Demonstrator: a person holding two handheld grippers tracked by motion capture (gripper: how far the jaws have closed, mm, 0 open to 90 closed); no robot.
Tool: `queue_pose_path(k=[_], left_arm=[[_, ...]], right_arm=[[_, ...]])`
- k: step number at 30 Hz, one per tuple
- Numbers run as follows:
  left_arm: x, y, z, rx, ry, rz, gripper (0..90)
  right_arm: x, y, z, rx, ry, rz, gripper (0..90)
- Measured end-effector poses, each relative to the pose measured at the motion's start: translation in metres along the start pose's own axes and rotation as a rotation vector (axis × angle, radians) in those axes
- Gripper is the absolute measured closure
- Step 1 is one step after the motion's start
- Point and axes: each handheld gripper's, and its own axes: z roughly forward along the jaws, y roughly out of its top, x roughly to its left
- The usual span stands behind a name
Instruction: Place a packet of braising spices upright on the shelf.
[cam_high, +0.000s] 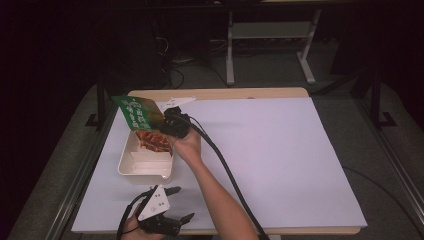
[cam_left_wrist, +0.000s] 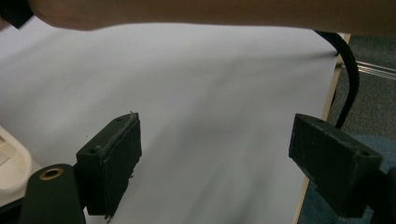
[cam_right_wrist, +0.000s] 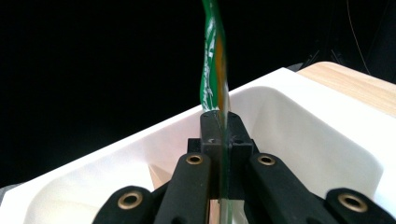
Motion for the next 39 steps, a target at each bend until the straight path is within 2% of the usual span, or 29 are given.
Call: queue_pose_path(k=[1,3,10,15,17,22,24,25,28,31,32,34,35,36,39], left_arm=[[0.0,0.0,0.0,-0.001,0.0,0.0,16.4],[0.0,0.0,0.001,-0.003,0.001,0.003,16.4],[0.0,0.0,0.001,0.0,0.004,0.003,16.4],[0.0,-0.001,0.001,0.005,0.0,0.002,16.4],[0.0,-0.001,0.002,0.007,-0.001,0.003,16.4],[0.0,-0.001,0.003,0.008,-0.005,0.0,16.4],[0.0,-0.001,0.003,0.01,-0.007,-0.003,16.4],[0.0,-0.001,0.003,0.01,-0.007,-0.003,16.4],[-0.001,-0.001,0.004,0.01,-0.006,0.001,16.4],[-0.001,-0.001,0.004,0.019,-0.008,0.001,16.4],[-0.001,-0.001,0.004,0.02,-0.008,0.001,16.4],[-0.002,-0.001,0.005,0.021,-0.008,0.001,16.3],[-0.002,-0.001,0.005,0.02,-0.007,-0.001,16.4],[-0.002,-0.001,0.005,0.02,-0.007,-0.002,16.4],[-0.001,-0.002,0.007,0.021,-0.008,-0.015,16.3]], right_arm=[[-0.001,-0.001,-0.001,-0.003,0.001,0.006,89.4],[-0.003,-0.004,-0.003,0.006,0.0,-0.015,89.2],[-0.005,-0.004,-0.003,0.018,-0.004,-0.039,89.2],[-0.009,-0.004,-0.003,0.018,-0.012,-0.032,89.2],[-0.012,-0.003,-0.003,0.028,-0.011,-0.013,89.0],[-0.017,0.0,-0.004,0.051,-0.028,-0.003,87.7],[-0.018,0.001,-0.007,0.06,-0.037,0.001,81.7],[-0.018,0.001,-0.007,0.06,-0.037,0.001,81.7],[-0.023,0.002,-0.015,0.068,-0.018,0.026,70.6],[-0.024,0.005,-0.027,0.065,-0.002,0.042,62.4],[-0.024,0.006,-0.036,0.069,-0.01,0.024,58.5],[-0.023,0.006,-0.04,0.072,-0.01,0.024,57.7],[-0.022,0.006,-0.048,0.074,-0.006,0.02,51.3],[-0.022,0.006,-0.048,0.074,-0.006,0.02,51.3],[-0.023,0.0,-0.064,0.084,0.002,0.034,46.9]])
